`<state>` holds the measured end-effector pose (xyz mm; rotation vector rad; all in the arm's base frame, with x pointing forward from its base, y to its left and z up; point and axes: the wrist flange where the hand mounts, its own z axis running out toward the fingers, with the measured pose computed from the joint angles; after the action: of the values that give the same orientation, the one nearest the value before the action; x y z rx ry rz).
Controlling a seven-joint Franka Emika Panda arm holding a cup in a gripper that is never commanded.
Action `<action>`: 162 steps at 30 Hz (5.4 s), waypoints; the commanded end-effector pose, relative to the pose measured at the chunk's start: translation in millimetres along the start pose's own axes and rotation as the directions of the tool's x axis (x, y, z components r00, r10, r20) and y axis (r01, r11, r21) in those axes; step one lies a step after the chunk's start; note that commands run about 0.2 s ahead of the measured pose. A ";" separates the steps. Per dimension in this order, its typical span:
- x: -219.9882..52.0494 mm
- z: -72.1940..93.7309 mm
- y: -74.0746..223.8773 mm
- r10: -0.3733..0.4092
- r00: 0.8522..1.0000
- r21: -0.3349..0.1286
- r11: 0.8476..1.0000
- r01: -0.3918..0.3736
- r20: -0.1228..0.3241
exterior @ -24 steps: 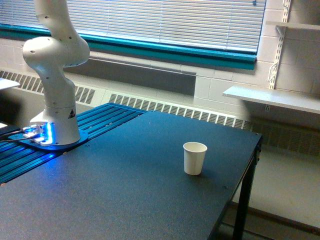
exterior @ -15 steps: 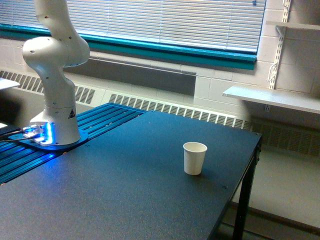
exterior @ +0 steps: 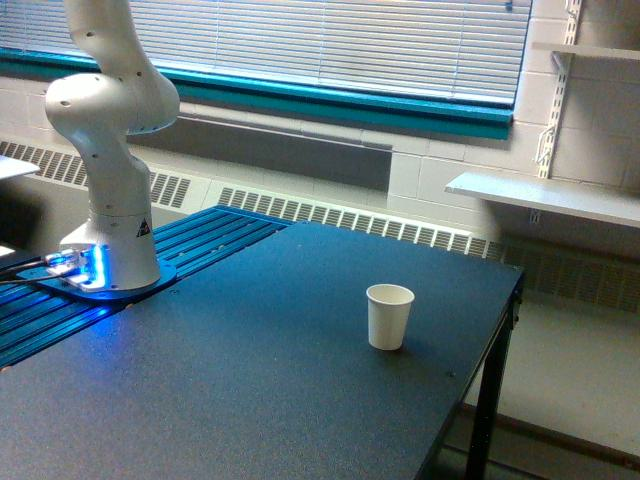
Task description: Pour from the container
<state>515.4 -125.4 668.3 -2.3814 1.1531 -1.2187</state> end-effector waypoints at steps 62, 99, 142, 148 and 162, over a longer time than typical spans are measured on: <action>-258.0 80.1 99.6 -0.316 0.891 -0.087 0.928 0.361 0.327; -321.8 116.4 137.5 -0.183 0.894 -0.338 0.880 0.334 0.409; -379.6 158.4 114.9 -0.172 0.842 -0.462 0.771 0.438 0.511; -386.8 162.3 115.6 -0.171 0.835 -0.471 0.758 0.450 0.523; -398.4 171.9 113.2 -0.178 0.824 -0.493 0.727 0.478 0.537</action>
<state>443.7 59.6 268.0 -3.2341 1.0680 -0.2561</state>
